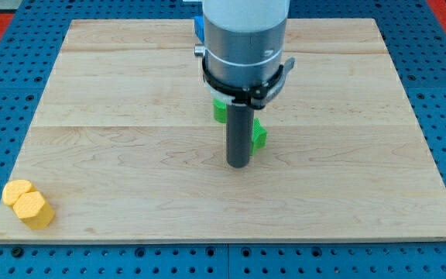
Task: Push green star closer to the green circle
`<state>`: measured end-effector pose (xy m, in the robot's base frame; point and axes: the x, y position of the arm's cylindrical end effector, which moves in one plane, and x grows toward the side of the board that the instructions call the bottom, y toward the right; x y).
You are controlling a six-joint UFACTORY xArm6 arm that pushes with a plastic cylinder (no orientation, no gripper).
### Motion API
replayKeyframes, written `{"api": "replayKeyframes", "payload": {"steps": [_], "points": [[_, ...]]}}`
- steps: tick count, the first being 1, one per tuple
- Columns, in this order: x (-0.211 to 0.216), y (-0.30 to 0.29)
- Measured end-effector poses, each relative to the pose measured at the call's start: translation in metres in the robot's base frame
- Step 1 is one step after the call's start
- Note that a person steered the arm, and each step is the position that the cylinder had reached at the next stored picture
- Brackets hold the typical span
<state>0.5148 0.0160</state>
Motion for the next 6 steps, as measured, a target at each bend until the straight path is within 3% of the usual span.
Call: {"api": "replayKeyframes", "payload": {"steps": [2,5,6], "points": [[0.012,0.039],[-0.062,0.034],[-0.054,0.049]]}}
